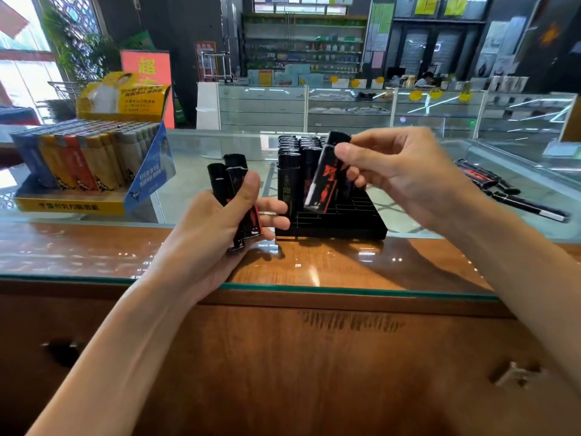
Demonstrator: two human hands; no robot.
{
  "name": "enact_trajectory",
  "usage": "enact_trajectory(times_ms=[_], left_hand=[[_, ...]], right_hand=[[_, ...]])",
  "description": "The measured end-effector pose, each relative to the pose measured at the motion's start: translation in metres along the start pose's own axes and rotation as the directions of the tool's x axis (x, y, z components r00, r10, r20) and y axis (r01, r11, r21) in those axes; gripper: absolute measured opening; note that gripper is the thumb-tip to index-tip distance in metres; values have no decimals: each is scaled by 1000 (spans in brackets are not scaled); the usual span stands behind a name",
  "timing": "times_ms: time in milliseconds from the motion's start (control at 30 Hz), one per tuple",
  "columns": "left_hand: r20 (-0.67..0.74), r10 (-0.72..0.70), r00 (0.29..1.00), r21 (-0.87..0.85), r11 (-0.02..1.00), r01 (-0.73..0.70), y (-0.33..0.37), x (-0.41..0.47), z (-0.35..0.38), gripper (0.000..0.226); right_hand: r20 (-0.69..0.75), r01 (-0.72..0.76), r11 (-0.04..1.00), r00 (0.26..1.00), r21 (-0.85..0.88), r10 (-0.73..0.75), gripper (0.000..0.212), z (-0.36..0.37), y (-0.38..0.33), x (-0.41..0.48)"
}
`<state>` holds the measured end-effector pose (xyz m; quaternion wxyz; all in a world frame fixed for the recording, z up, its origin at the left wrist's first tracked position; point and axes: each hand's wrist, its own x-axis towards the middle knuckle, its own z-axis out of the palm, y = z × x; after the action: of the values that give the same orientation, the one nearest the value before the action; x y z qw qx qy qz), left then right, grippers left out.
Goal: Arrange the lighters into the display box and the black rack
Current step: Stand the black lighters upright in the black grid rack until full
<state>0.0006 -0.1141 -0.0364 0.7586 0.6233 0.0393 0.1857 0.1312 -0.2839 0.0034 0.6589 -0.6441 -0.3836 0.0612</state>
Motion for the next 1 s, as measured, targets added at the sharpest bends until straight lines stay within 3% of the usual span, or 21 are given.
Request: enact_trajectory(times_ms=[233,867,1000], left_hand=[[-2,63,998,-15,998,-63,-1,-1,2,25],[126,77,989,-10,997,-77,-3,0,-2,13],[173,80,982,-30,997,-76,-4,-1,-4,10]], right_hand=[[-237,40,906,960,-421,-152,5,-58,4,6],[-75,119,729,971,-674,-228,18,-42,21,20],[-128,81,755,968,-650,-214,21,-42,22,20]])
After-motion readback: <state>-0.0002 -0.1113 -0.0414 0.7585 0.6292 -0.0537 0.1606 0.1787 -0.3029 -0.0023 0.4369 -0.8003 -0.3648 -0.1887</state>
